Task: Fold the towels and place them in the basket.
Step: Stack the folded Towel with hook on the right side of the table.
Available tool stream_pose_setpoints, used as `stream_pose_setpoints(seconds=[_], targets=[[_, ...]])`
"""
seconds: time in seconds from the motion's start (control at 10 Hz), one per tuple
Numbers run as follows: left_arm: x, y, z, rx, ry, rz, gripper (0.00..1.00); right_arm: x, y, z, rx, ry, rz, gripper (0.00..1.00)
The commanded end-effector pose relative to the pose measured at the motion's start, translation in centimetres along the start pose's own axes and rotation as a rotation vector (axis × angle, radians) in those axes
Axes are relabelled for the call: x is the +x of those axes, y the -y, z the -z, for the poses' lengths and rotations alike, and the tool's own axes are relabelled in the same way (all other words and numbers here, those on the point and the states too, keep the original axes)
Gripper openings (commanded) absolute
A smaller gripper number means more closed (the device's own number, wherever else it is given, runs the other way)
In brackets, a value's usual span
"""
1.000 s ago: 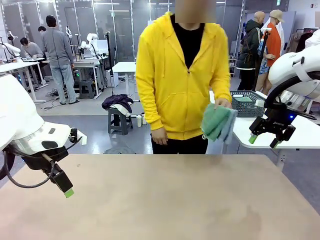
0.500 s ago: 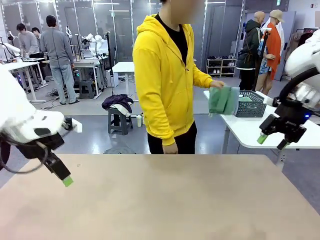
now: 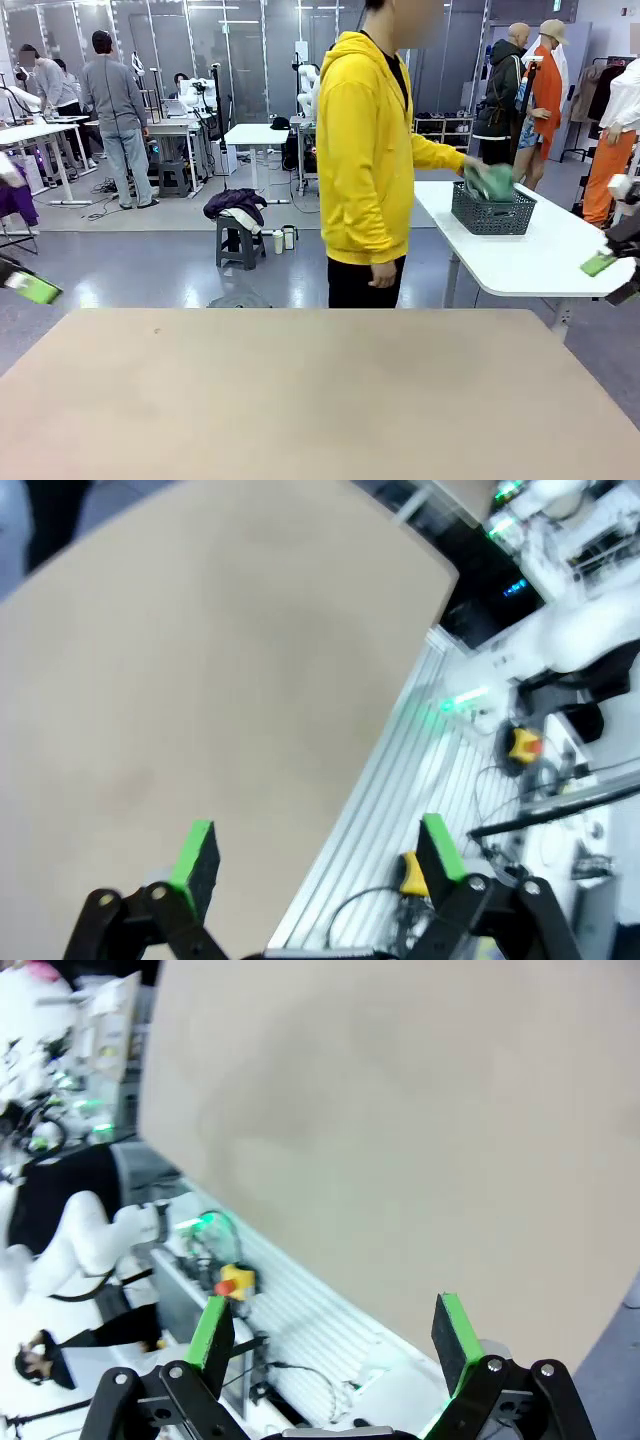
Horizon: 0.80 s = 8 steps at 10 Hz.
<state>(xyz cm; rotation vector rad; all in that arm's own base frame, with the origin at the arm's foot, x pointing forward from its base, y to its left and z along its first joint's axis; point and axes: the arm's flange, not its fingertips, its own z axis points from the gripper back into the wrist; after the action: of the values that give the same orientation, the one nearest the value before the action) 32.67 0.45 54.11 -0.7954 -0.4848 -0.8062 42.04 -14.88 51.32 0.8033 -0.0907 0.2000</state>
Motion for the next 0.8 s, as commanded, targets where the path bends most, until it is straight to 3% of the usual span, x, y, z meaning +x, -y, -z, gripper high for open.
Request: stream_pose_setpoints(seconds=[0.0,0.2,0.4,0.5,0.7], targets=[[-1.8,-2.0,-2.5,-0.154,0.092,-0.037,1.00,-2.8,1.7,0.1,0.175,-0.007,-0.033,1.00],[-4.4,-4.5,-4.4,-0.259,0.246,-0.048,1.00,-6.3,3.8,0.4,0.410,-0.006,-0.052,1.00],[-6.8,-6.8,-5.0,-0.308,0.338,-0.069,1.00,-9.1,5.4,1.4,0.537,-0.030,-0.025,1.00],[-8.4,-8.6,-5.6,-0.370,0.378,-0.223,1.00,-10.6,6.5,2.3,0.546,-0.032,-0.008,1.00],[-9.7,-10.7,-6.0,-0.341,0.406,-0.466,1.00,-11.9,7.5,3.6,0.549,-0.041,-0.049,1.00]])
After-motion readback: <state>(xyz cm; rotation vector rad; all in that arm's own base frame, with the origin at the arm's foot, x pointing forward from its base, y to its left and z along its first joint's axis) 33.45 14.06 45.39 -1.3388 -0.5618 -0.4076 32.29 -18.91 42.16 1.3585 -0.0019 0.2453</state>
